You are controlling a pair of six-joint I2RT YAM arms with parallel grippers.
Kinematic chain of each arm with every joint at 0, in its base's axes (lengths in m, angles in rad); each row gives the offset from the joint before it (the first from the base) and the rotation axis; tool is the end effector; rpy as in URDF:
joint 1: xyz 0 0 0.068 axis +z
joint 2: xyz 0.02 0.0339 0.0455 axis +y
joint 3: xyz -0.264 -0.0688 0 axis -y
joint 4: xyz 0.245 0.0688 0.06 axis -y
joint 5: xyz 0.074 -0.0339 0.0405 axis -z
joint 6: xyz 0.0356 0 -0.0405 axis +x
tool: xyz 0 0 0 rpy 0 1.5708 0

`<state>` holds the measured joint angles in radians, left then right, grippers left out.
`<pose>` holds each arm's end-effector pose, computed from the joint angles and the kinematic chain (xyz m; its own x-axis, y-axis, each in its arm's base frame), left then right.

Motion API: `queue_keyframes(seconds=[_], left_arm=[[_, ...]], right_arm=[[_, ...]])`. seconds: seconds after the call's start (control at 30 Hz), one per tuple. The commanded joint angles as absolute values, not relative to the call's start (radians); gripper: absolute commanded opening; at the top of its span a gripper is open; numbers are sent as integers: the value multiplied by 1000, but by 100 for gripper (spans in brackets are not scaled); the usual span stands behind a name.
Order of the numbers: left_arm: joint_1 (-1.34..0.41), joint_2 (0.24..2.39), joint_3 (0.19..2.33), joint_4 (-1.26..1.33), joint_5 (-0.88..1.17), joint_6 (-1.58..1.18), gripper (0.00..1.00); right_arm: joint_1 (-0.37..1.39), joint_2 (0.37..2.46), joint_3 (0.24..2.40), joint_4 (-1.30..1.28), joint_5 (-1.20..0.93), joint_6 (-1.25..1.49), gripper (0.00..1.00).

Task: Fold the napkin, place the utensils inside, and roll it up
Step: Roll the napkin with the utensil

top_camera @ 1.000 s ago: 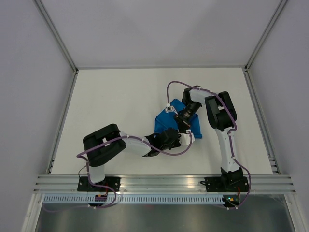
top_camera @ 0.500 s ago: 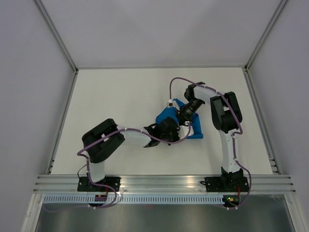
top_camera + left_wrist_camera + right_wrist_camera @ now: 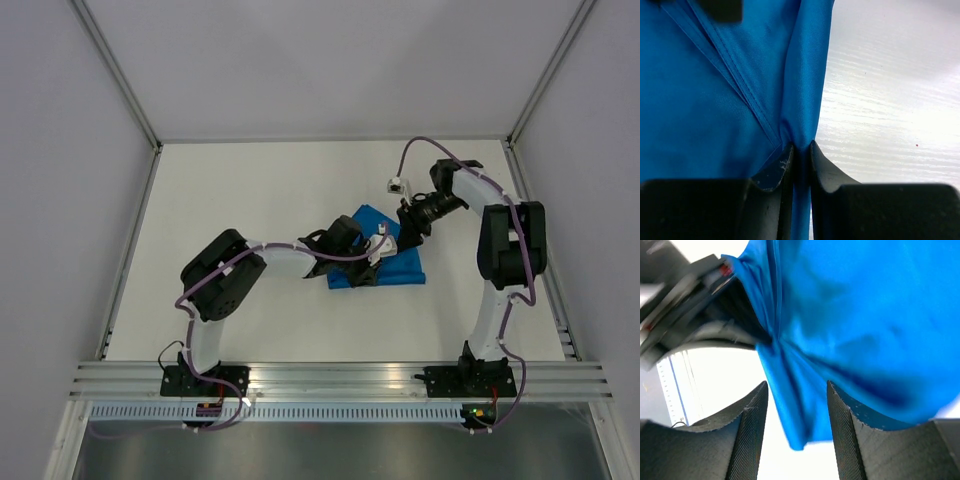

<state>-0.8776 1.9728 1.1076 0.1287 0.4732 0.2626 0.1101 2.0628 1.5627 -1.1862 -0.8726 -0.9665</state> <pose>0.2470 -0.3228 0.1379 -0.1808 0.5792 -0.7949 0.9810 0.1644 -0.1033 0.3720 0.0686 0.1851 -0.5751 -0.5958 -0.5607 -0.8027 0.2787 0.5272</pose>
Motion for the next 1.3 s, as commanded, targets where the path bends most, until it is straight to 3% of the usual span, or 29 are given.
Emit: queue_keyframes(seconds=[0.0, 0.2, 0.4, 0.53, 0.83, 1.0, 1.13, 1.17, 1.27], left_arm=[[-835, 2092, 1162, -96, 636, 176, 2], [-767, 2177, 1256, -196, 762, 120, 2], [-723, 2259, 1333, -299, 876, 83, 2], [-706, 2307, 1365, -342, 920, 66, 2], [-696, 2367, 1410, -400, 950, 49, 2], [-693, 2370, 1414, -411, 959, 57, 2], [-689, 2364, 1419, -416, 960, 57, 4], [-686, 2361, 1419, -417, 953, 57, 6], [-678, 2332, 1425, -413, 925, 45, 19]], right_arm=[[57, 1855, 1441, -993, -895, -939, 56], [83, 1493, 964, -565, -750, -879, 59], [234, 1269, 681, -260, -546, -882, 66], [397, 1272, 594, -170, -413, -887, 67], [531, 1353, 561, -86, -325, -876, 66], [561, 1393, 569, -86, -302, -864, 54], [568, 1404, 583, -124, -319, -865, 35], [566, 1404, 586, -155, -325, -868, 28], [566, 1419, 614, -216, -356, -876, 20]])
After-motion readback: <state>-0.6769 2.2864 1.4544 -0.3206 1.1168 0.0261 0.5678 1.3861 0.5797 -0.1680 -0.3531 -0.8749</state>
